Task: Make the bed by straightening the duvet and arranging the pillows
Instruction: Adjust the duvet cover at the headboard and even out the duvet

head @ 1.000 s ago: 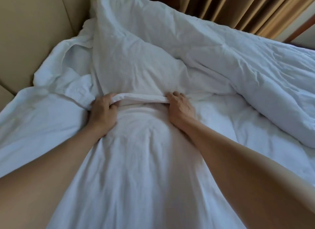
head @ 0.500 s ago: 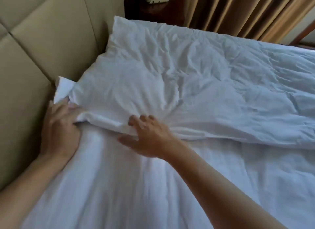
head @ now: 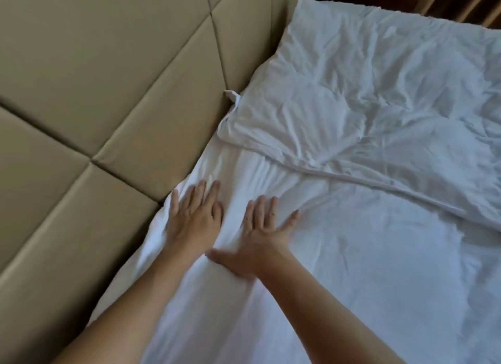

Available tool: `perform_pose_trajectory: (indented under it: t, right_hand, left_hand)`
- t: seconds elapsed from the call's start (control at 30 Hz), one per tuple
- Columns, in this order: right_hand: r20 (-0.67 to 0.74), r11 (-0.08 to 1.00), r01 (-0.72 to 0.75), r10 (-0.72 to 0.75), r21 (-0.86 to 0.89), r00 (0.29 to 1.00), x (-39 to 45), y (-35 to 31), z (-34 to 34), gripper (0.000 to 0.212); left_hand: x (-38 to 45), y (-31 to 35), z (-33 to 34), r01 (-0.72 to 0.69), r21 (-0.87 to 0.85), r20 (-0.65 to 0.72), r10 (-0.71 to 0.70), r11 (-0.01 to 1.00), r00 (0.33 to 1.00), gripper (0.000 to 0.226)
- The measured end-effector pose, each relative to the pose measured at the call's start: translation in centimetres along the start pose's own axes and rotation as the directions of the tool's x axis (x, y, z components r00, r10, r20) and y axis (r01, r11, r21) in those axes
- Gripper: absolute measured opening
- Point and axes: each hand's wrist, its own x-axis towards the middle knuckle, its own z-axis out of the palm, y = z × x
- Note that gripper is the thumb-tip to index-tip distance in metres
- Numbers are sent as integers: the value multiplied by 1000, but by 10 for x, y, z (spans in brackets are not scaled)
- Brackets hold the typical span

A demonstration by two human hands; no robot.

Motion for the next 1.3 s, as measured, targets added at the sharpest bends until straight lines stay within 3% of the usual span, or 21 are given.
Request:
perform_pose_trajectory:
  t: [0.1,0.17,0.27,0.37,0.53,0.67,0.77,0.83,0.93,1.0,1.07,1.1,1.13,1.2,1.23,1.3]
  right_hand:
    - [12,996,-20,21,-92,1000,-21,-22,14,112]
    - [53,992,-16,22,-128,998,-33,-31,18,111]
    - [72,987,10,2,-159,997,-44,-35,27,116]
    - [44,994,77,-73,-83,996,-44,-26,38,125]
    - [-9,978,208,-209,-18,978,-57,-9,51,113]
    - [28,970,243,-243,-18,970,-85,-5,65,105]
    - [73,964,267,-267,8,961,-112,2,77,104]
    - [117,961,272,-276,53,954,-134,9,87,104]
    - [200,952,267,-294,151,934,-166,14,98,106]
    - [239,907,293,-370,303,898,-191,10,97,103]
    - [194,776,391,-537,495,821,-212,6,101,101]
    - [140,713,458,-607,531,782,-222,6,106,96]
    - [76,657,502,-646,562,760,-228,8,114,86]
    - [-65,540,450,-587,711,807,-234,18,133,50]
    - [-146,452,399,-497,798,855,-234,25,142,32]
    - [-165,302,256,-294,918,941,-237,37,153,28]
  left_hand:
    - [-53,-19,-6,86,-50,-37,-88,995,995,64]
    - [-89,-25,-5,207,-134,-93,-220,969,971,66]
    - [-136,-20,-5,445,-149,-23,-453,883,891,78]
    - [-175,-24,-13,626,-138,82,-621,768,780,93]
    - [-231,-42,-24,646,-246,106,-642,723,759,87]
    - [-272,-51,-35,674,-399,286,-614,621,735,93]
    - [-301,-61,-38,679,-452,414,-539,578,734,81]
    - [-313,-56,-41,652,-454,415,-503,608,758,70]
    - [-318,-30,-44,559,-499,257,-503,663,826,61]
    - [-318,-3,-49,501,-689,193,-535,523,823,39]
    - [-320,30,-60,473,-859,312,-531,197,788,32]
    - [-322,44,-62,467,-879,374,-473,92,798,32]
    - [-324,57,-65,461,-881,393,-373,110,841,34]
    - [-330,69,-66,378,-846,378,-76,376,922,39]
    - [-332,69,-65,317,-801,406,73,508,911,44]
    - [-332,63,-65,206,-708,460,220,675,860,57]
